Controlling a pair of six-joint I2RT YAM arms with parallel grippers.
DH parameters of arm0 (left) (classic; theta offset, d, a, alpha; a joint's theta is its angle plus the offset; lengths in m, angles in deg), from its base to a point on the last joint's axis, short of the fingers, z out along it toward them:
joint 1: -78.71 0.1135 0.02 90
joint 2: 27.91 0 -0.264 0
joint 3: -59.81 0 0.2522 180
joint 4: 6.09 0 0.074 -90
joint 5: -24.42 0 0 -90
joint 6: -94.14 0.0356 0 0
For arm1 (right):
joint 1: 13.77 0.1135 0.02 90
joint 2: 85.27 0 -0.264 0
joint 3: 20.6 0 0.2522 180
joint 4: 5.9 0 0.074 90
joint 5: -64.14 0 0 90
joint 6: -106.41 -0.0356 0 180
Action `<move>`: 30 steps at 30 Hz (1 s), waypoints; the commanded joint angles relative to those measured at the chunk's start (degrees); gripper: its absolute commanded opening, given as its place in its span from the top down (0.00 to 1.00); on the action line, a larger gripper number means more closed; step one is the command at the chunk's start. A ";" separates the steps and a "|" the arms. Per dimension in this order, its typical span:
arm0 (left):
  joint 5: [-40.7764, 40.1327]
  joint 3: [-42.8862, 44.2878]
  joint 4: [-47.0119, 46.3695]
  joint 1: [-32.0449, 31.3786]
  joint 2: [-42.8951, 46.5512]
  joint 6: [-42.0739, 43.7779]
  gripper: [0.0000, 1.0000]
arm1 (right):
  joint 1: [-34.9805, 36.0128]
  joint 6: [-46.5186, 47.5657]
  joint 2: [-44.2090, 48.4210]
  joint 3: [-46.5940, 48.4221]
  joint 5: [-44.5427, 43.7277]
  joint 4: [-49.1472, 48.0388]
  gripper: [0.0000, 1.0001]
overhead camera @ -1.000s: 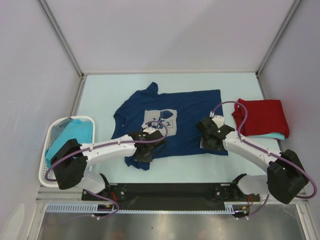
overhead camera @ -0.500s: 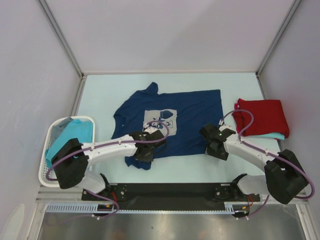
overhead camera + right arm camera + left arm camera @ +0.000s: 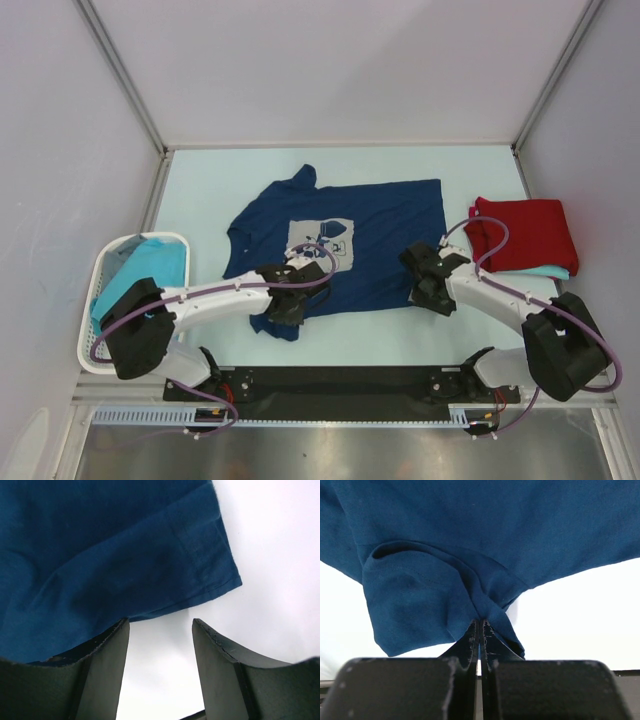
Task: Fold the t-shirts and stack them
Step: Grap the side of the flattened tshirt closest away from the robot with both arms
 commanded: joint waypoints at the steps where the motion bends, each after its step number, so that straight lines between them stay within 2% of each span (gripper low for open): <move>1: 0.21 -0.94 -0.62 0.48 2.26 0.87 1.00 | -1.39 0.14 0.53 2.00 -3.65 -0.55 0.41; 6: 0.47 -1.38 -0.97 0.65 2.43 1.05 1.00 | -5.35 2.69 0.62 2.62 -3.74 -1.34 0.41; 13: 0.56 -1.38 -1.06 1.09 2.26 1.49 1.00 | -6.32 2.43 -0.43 -0.10 -1.72 -2.83 0.43; 20: 0.73 -1.20 -1.14 1.62 2.26 2.10 1.00 | -6.23 1.55 -1.49 -1.86 0.74 -4.06 0.58; 27: 0.73 -0.85 -1.32 1.71 1.99 2.37 1.00 | -5.97 1.02 -1.22 -2.83 1.36 -3.89 0.63; 30: 0.82 -0.67 -1.32 1.88 1.90 2.37 1.00 | -5.97 0.85 -1.22 -3.01 1.62 -3.98 0.75</move>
